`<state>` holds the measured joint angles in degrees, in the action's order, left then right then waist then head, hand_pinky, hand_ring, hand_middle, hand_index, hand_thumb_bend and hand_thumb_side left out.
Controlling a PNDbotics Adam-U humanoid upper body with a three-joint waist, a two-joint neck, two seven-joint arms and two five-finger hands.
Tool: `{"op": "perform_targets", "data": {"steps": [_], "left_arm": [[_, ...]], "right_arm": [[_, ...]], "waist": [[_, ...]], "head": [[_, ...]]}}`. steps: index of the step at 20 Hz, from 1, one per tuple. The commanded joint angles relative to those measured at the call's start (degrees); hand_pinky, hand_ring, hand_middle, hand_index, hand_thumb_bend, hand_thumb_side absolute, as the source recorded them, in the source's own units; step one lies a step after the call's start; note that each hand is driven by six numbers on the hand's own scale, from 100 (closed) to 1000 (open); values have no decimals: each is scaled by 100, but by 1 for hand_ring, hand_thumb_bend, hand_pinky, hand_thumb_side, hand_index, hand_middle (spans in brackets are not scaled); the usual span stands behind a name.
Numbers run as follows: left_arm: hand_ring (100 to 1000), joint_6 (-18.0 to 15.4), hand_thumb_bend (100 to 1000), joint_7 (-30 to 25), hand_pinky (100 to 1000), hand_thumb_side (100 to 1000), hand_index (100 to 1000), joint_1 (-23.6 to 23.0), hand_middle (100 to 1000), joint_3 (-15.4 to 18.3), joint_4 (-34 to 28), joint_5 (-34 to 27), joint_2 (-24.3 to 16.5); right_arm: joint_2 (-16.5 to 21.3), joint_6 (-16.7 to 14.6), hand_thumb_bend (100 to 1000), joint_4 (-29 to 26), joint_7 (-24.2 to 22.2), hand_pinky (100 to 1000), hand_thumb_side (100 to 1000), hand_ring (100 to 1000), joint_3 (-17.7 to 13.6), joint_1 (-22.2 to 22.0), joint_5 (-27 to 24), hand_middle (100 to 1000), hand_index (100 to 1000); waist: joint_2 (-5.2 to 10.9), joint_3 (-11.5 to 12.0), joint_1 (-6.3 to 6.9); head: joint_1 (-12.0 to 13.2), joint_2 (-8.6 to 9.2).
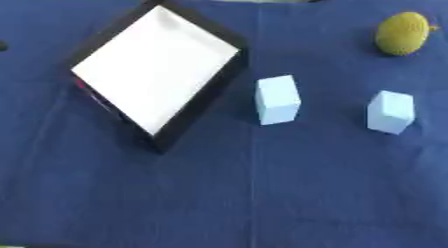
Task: Pick up objects on the table and place them in the box.
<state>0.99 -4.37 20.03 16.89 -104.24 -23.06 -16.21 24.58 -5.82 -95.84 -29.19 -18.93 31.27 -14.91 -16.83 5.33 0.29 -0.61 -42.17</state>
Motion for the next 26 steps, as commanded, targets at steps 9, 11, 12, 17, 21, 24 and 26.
{"op": "perform_targets", "data": {"steps": [9,11,12,17,21,24,26], "left_arm": [[670,57,100,70,525,592,691,-136,677,77,-60,123,-361],[670,64,100,68,524,593,690,-166,677,76,-48,153,-399],[669,66,100,70,524,595,688,-176,676,77,-43,164,-414],[668,83,100,84,523,600,683,-201,673,76,-27,196,-470],[667,103,100,81,522,603,680,-220,671,64,-14,219,-503],[667,104,100,97,522,606,676,-254,668,77,2,233,-510],[666,101,100,115,521,607,675,-284,667,90,18,240,-514]], "right_arm": [[2090,-2045,100,1192,-438,1000,143,887,1188,1025,164,822,909],[2508,-2576,100,1447,-507,1000,139,890,1566,1311,209,830,910],[2692,-2824,100,1571,-534,1000,153,892,1749,1443,239,838,910],[3272,-3861,100,2081,-741,1000,248,901,2528,2007,497,858,915],[3296,-4486,100,2516,-1206,1000,343,904,3071,2520,865,862,914],[2966,-4600,100,2903,-1697,1000,382,904,3387,3054,1045,859,912],[2639,-4611,100,3184,-2028,1000,403,904,3530,3432,1140,859,910]], "waist": [[231,-126,-308],[249,-144,-349],[257,-148,-366],[287,-147,-438],[318,-156,-477],[339,-180,-469],[353,-205,-455]], "head": [[108,-186],[122,-193],[124,-194],[142,-195],[142,-195],[134,-195],[124,-195]]}}
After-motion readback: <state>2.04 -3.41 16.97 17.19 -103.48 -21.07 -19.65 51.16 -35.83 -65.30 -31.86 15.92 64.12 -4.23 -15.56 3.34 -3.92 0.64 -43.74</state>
